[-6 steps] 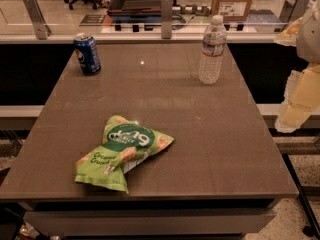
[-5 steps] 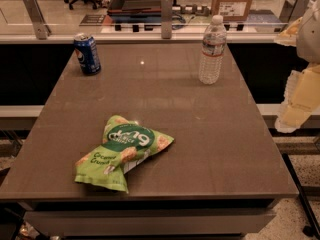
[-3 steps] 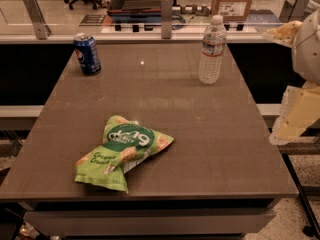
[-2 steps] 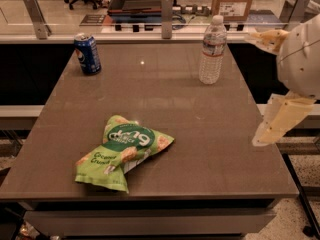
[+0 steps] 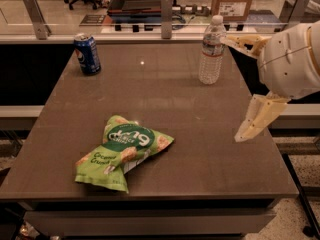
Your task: Move green rice chip bag near pepsi can
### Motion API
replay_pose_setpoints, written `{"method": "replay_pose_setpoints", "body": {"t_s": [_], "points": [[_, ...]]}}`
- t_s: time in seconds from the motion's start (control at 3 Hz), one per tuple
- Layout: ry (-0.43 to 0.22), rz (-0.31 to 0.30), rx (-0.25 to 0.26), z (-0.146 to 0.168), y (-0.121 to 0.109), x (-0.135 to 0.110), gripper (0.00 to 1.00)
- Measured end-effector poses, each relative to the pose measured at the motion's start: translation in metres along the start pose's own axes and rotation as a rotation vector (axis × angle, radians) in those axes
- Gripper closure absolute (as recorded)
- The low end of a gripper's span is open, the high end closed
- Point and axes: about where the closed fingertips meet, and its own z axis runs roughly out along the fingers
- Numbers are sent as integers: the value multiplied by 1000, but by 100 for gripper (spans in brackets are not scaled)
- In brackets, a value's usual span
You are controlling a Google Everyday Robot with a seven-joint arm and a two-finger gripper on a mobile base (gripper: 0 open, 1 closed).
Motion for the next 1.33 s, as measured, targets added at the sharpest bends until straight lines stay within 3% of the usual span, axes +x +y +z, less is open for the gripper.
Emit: {"method": "replay_pose_setpoints", "body": {"t_s": [0.33,0.67,1.0,1.33], "points": [[7,-4,0,-1,0,0,0],[53,-47,4,18,-1,-2,0],[60,-117,7,57,6,-11,0],[14,-196,22,94,11,-22,0]]}}
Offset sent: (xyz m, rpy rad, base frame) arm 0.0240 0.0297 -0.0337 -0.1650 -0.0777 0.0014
